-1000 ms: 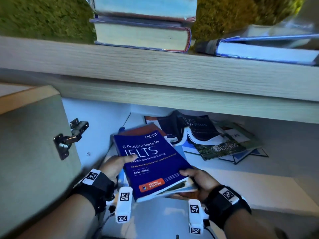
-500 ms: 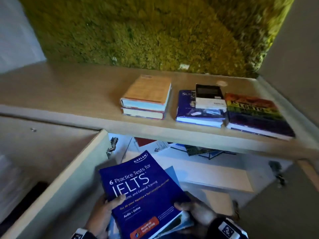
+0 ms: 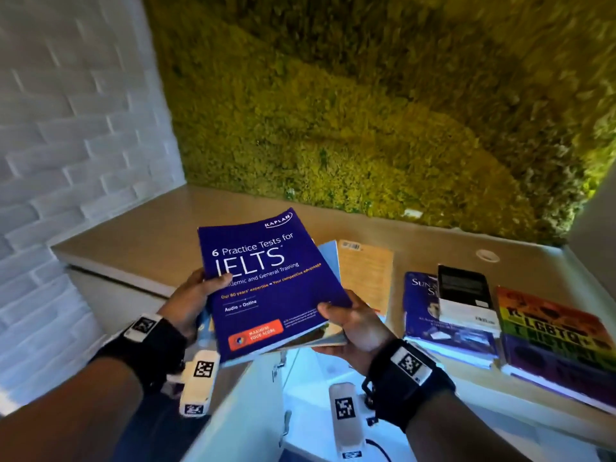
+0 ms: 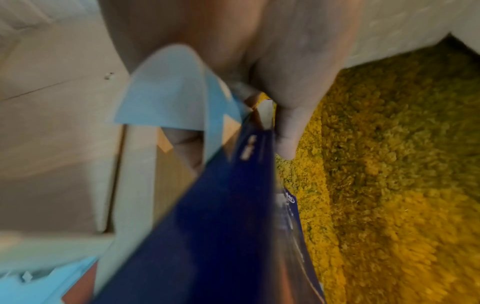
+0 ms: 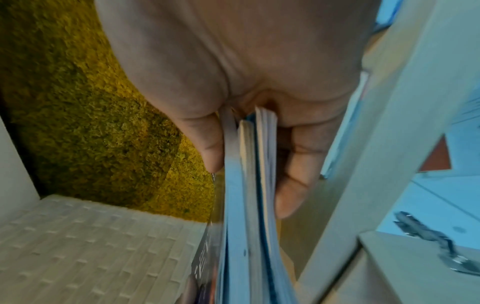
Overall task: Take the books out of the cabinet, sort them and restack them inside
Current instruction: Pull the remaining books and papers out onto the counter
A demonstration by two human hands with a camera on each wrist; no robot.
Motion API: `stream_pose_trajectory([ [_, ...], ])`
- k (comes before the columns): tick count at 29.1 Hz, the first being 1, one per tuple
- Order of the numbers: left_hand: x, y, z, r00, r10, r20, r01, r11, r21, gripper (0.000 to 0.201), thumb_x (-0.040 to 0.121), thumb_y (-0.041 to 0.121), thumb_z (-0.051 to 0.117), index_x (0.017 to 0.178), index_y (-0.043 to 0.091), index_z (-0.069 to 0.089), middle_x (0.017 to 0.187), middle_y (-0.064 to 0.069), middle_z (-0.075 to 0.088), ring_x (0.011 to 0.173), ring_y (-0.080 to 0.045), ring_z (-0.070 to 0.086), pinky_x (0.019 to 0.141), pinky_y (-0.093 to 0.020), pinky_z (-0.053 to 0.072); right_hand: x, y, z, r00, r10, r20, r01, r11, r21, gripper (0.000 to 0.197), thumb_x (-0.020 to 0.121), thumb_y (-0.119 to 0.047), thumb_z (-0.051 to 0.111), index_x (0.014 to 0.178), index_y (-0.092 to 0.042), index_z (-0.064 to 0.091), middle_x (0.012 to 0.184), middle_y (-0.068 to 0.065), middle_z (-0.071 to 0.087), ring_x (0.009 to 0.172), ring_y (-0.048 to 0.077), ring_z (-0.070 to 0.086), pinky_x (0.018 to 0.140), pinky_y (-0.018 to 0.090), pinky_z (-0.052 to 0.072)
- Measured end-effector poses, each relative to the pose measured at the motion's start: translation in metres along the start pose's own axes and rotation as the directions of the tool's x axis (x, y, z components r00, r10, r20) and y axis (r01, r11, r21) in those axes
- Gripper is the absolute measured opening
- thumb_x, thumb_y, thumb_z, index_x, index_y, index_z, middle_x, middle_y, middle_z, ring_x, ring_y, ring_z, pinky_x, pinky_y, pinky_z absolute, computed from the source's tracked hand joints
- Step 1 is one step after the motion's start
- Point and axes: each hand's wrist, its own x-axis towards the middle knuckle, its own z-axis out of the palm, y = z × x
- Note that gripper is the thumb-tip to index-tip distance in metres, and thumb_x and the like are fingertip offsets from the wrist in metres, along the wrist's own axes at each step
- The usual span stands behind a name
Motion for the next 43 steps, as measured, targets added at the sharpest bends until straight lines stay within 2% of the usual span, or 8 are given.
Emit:
stream_pose_trajectory([
  [12, 0.249, -0.041, -0.069, 0.969, -0.228, -0.097, 0.246, 0.929, 0.276, 0.046, 0.089, 0.007, 0.072, 0.132, 0.006, 0.056, 0.119, -0.025, 0.069, 0.103, -0.044, 0.068, 0.088, -0.055, 0.056, 0.181, -0.018, 0.076, 0.972, 0.07, -0.224, -0.103, 0.985, -0.138, 0.013, 0.092, -0.015, 0.067, 0.099, -0.022, 0.059, 0.094, -0.001, 0.068, 0.075, 0.014, 0.06, 0.059, 0.026, 0.045],
  [16, 0.262, -0.057, -0.079, 0.972, -0.144, -0.184, 0.221, 0.823, 0.522, 0.048, 0.09, 0.01, 0.072, 0.135, 0.011, 0.056, 0.126, -0.017, 0.066, 0.107, -0.038, 0.065, 0.096, -0.054, 0.052, 0.179, -0.014, 0.068, 0.968, 0.068, -0.241, -0.118, 0.973, -0.198, 0.016, 0.084, -0.031, 0.071, 0.092, -0.022, 0.061, 0.101, -0.002, 0.068, 0.09, 0.014, 0.061, 0.078, 0.031, 0.048],
  [20, 0.232, -0.058, -0.074, 0.971, -0.061, -0.231, 0.223, 0.576, 0.787, 0.055, 0.084, 0.043, 0.074, 0.134, 0.023, 0.059, 0.133, -0.013, 0.059, 0.108, -0.037, 0.063, 0.09, -0.042, 0.054, 0.147, -0.016, 0.063, 0.989, -0.006, -0.148, -0.039, 0.954, -0.297, 0.05, 0.076, -0.046, 0.071, 0.119, -0.021, 0.063, 0.124, -0.001, 0.066, 0.114, 0.015, 0.059, 0.105, 0.034, 0.045],
  [23, 0.165, -0.07, -0.038, 0.993, 0.083, -0.08, -0.01, 0.756, 0.655, 0.028, 0.083, 0.032, 0.073, 0.107, 0.018, 0.072, 0.115, -0.016, 0.071, 0.101, -0.033, 0.069, 0.078, -0.033, 0.055, 0.095, -0.003, 0.049, 1.0, 0.013, -0.023, -0.019, 0.961, -0.276, 0.038, 0.087, -0.023, 0.073, 0.122, -0.011, 0.063, 0.11, 0.001, 0.066, 0.095, 0.007, 0.063, 0.079, 0.011, 0.049],
  [27, 0.04, -0.106, 0.029, 0.974, 0.089, 0.21, -0.185, 0.845, 0.501, 0.031, 0.068, 0.046, 0.063, 0.09, 0.028, 0.073, 0.087, 0.009, 0.075, 0.082, -0.009, 0.067, 0.077, -0.023, 0.053, 0.01, 0.05, -0.003, 0.986, 0.168, 0.002, -0.161, 0.944, -0.288, 0.008, 0.099, -0.013, 0.059, 0.107, -0.012, 0.06, 0.094, 0.008, 0.065, 0.07, 0.011, 0.061, 0.06, 0.021, 0.04],
  [31, -0.039, -0.197, 0.083, 0.91, -0.252, 0.328, 0.071, 0.877, 0.475, 0.012, 0.07, 0.026, 0.066, 0.078, 0.023, 0.074, 0.073, 0.005, 0.07, 0.069, -0.017, 0.062, 0.061, -0.016, 0.047, -0.048, 0.12, -0.088, 0.949, 0.267, -0.167, -0.307, 0.904, -0.298, 0.004, 0.1, -0.015, 0.058, 0.1, -0.014, 0.061, 0.091, 0.009, 0.066, 0.066, 0.017, 0.06, 0.059, 0.024, 0.041],
  [36, -0.005, -0.308, 0.14, 0.672, -0.633, 0.384, 0.169, 0.637, 0.752, 0.039, 0.076, 0.044, 0.072, 0.107, 0.022, 0.066, 0.1, 0.001, 0.063, 0.086, -0.017, 0.063, 0.064, -0.025, 0.039, -0.014, 0.209, -0.203, 0.887, 0.293, -0.357, -0.425, 0.819, -0.385, 0.016, 0.097, -0.015, 0.061, 0.112, -0.014, 0.055, 0.081, 0.008, 0.059, 0.056, 0.015, 0.05, 0.054, 0.025, 0.032],
  [43, 0.165, -0.427, 0.192, 0.88, -0.304, 0.365, -0.279, 0.29, 0.915, 0.068, 0.093, 0.047, 0.064, 0.147, 0.012, 0.043, 0.154, -0.011, 0.043, 0.128, -0.025, 0.052, 0.094, -0.027, 0.042, 0.121, 0.286, -0.31, 0.879, 0.137, -0.457, -0.302, 0.902, -0.31, 0.034, 0.1, -0.016, 0.061, 0.13, -0.018, 0.045, 0.096, 0.017, 0.054, 0.069, 0.025, 0.047, 0.062, 0.032, 0.036],
])
